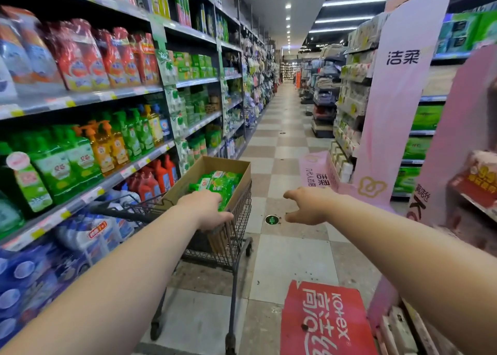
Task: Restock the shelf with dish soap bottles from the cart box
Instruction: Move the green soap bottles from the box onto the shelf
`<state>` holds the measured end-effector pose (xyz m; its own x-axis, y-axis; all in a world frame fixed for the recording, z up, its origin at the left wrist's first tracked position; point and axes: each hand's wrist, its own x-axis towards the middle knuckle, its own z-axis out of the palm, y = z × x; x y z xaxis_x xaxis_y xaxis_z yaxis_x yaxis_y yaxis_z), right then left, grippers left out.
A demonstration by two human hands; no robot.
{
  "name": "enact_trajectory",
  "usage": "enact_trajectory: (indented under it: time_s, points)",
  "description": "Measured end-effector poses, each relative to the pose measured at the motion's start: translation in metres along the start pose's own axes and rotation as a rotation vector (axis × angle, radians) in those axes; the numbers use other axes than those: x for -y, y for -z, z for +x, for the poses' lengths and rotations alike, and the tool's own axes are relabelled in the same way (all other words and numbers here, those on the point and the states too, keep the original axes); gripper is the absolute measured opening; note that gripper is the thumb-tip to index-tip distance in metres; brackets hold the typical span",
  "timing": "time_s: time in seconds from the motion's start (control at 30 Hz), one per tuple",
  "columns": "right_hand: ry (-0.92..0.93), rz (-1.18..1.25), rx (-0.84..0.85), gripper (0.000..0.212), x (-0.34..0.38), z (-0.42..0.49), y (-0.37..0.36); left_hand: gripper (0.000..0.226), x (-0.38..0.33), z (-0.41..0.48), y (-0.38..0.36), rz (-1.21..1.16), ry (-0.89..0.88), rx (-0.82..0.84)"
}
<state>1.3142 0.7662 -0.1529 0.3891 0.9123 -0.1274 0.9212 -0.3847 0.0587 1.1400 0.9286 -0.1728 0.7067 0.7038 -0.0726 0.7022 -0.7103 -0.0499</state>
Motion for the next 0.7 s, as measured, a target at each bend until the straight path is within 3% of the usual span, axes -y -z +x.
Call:
enact_trajectory:
  time_s: [0.47, 0.7]
  points:
    - [0.0, -0.002, 0.049, 0.066, -0.045, 0.237, 0.004, 0.07, 0.024, 0.245, -0.022, -0.077, -0.062, 0.047]
    - [0.095, 0.02, 0.072, 0.065, -0.07, 0.35, -0.006, 0.075, 0.047, 0.336, -0.044, -0.123, 0.037, 0.12]
